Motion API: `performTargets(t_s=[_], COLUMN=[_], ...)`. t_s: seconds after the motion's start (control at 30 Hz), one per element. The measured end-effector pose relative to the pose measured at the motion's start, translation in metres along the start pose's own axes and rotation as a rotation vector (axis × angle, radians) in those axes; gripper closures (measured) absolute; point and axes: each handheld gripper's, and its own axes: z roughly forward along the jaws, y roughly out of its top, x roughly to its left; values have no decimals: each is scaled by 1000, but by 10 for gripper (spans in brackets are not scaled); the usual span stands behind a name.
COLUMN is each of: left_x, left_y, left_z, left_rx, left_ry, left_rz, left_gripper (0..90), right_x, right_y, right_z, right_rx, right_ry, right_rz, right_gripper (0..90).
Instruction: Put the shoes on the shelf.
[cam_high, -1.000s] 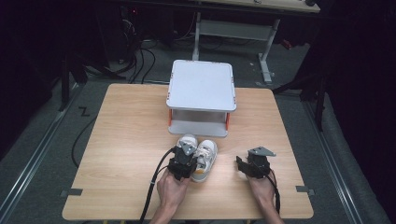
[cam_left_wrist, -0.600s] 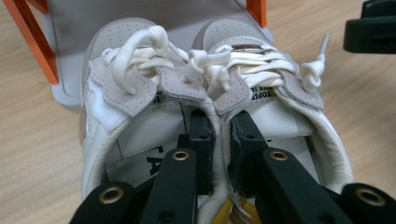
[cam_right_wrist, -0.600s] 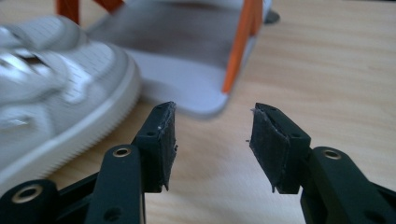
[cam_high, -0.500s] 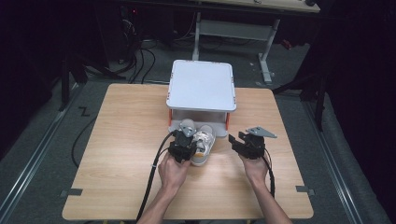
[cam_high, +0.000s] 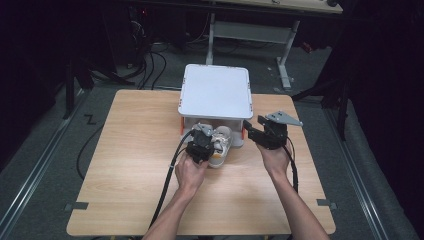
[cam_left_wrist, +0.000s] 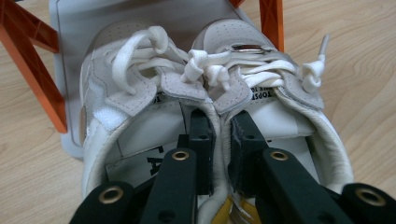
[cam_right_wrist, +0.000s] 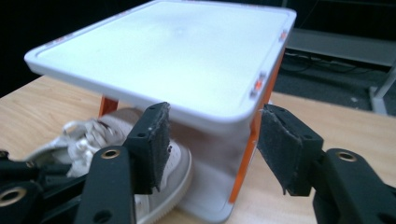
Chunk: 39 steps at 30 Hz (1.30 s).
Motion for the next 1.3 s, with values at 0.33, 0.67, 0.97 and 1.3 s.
performTargets(t_s=[0.33, 0.67, 0.97, 1.3], left_x=[3, 6, 9, 9], left_y=[10, 17, 17, 16], left_z=[13, 21, 35, 51], left_rx=[-31, -82, -108, -118], left_ry=[32, 53, 73, 90], left_rz=[-1, -12, -51, -66], left_gripper=[810, 809, 807, 804], right_x=[10, 10, 8, 8], right_y=[26, 28, 28, 28], right_z=[32, 45, 44, 44], right_rx=[66, 117, 118, 119], right_ry=[-10, -14, -3, 1], right_rz=[-61, -53, -56, -59], right_gripper=[561, 614, 636, 641])
